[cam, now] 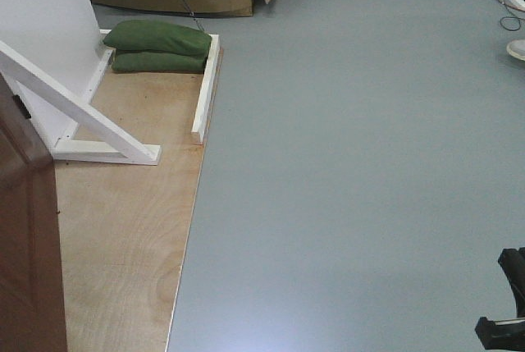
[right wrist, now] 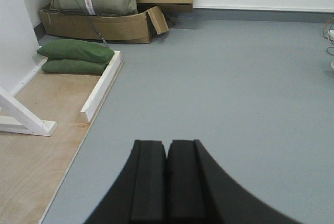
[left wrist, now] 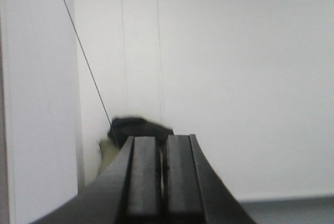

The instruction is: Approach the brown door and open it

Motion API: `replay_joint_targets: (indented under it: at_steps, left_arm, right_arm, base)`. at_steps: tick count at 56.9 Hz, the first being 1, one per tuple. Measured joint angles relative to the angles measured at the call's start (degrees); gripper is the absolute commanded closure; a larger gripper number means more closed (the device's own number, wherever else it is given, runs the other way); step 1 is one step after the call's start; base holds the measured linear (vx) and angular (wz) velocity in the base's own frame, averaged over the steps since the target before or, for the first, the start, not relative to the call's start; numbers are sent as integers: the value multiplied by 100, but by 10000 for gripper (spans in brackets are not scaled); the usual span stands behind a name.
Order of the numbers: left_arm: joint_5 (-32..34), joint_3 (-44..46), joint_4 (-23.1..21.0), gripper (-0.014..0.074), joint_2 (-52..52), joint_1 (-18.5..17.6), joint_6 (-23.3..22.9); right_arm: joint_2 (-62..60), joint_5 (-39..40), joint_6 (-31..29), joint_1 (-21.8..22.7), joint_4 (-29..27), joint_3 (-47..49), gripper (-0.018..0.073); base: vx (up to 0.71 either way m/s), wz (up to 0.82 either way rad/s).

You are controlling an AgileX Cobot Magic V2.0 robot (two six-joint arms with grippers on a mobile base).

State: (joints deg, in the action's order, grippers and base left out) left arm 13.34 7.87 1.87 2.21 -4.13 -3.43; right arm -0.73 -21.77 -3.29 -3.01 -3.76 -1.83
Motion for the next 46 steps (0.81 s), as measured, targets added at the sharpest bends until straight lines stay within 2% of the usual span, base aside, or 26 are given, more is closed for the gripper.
replay_joint_targets:
  at_steps: [3,6,15,22,30,41,46]
  left_arm:
    - [405,141,-141,346,34,86,231]
    - [967,229,-478,333,61,185,599]
    - [2527,305,-2270,335,125,348,1966]
    - [3673,354,-3372,335,238,368,2796]
    - [4336,703,-4466,335,526,370,3656]
    - [4917,1545,-6085,335,1121,370,5168]
    - [5307,1886,-6652,335,1394,370,5583]
  right_arm:
    - [0,0,0,0,0,0,559]
    - [0,0,0,0,0,0,559]
    - [0,0,0,0,0,0,559]
    - [0,0,0,0,0,0,559]
    - [0,0,0,0,0,0,559]
    - [0,0,0,0,0,0,559]
    - [0,0,0,0,0,0,559]
  base:
    - [0,0]
    - [0,0]
    - [0,0]
    - [0,0]
    - [0,0]
    - [0,0]
    - [0,0]
